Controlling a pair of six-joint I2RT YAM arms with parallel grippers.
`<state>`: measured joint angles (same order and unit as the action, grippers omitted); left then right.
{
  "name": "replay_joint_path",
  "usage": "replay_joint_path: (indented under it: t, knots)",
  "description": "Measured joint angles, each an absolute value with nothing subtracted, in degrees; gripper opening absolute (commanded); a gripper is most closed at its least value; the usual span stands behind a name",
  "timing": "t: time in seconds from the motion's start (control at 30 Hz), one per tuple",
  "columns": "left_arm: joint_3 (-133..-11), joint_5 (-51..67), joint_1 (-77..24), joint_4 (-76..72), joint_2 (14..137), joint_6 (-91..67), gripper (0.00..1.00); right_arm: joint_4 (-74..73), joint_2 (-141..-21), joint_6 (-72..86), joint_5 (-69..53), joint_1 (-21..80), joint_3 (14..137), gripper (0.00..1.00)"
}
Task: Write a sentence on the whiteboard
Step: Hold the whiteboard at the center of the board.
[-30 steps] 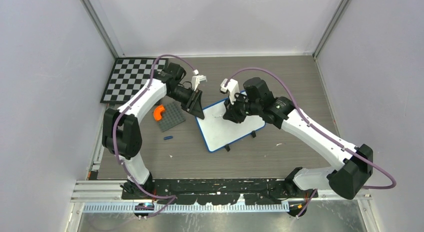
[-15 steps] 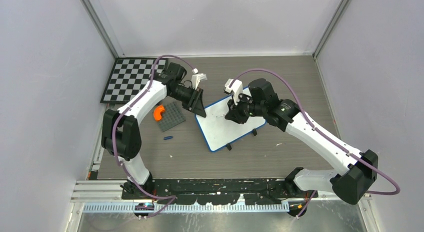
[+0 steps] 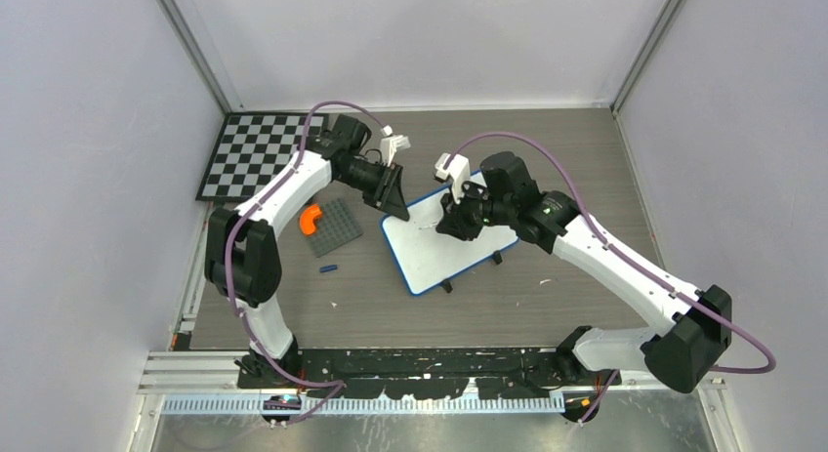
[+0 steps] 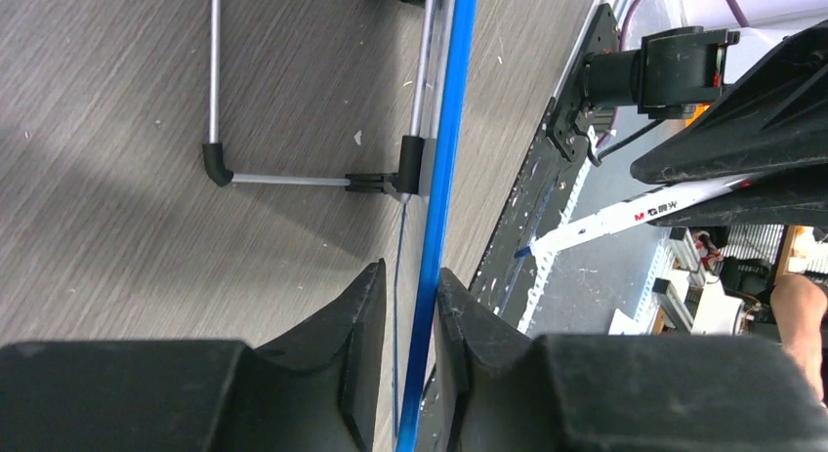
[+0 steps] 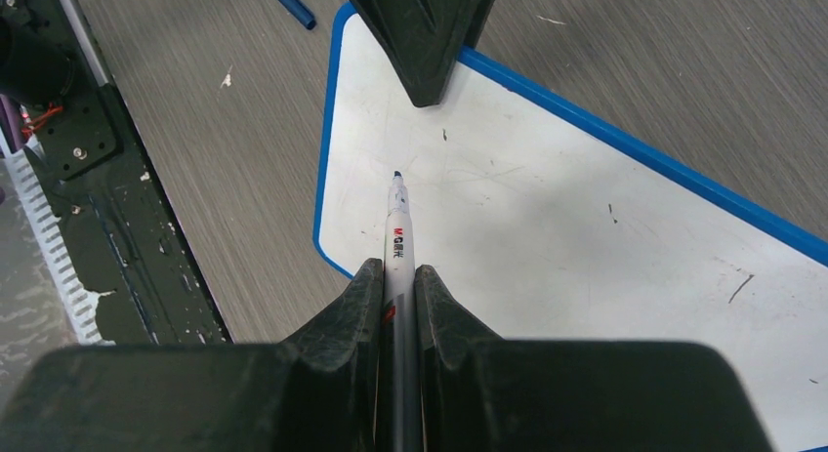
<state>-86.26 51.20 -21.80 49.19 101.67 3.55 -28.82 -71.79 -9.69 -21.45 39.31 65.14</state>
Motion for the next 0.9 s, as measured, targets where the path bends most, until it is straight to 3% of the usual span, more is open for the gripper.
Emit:
replay_joint_path:
  t: [0.17,0.9]
  knots:
    - [-88.1,52.8,-22.2,48.7,103.2,3.0,0.00,-27.7,-73.6,-8.9,-20.8,39.9,66.2,0.00]
    - [-93.4,54.3,-23.7,64.1,104.8,19.8,0.00,-39.4,-76.0,-11.6,-19.7,42.6,73.6,0.00]
